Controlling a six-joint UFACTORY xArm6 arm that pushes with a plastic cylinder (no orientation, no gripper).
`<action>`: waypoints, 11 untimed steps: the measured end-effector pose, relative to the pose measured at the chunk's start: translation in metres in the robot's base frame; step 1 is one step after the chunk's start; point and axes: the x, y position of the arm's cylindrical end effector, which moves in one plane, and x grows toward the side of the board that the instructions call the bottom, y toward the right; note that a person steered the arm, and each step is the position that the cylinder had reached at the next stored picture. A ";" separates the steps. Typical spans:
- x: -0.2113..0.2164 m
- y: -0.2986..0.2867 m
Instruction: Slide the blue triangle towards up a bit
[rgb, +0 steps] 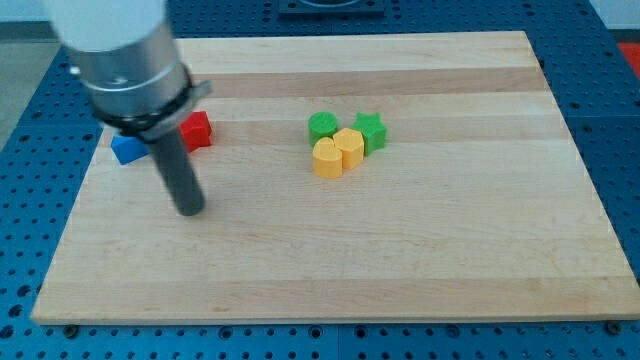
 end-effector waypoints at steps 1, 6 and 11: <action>-0.003 -0.054; -0.087 -0.089; -0.141 -0.063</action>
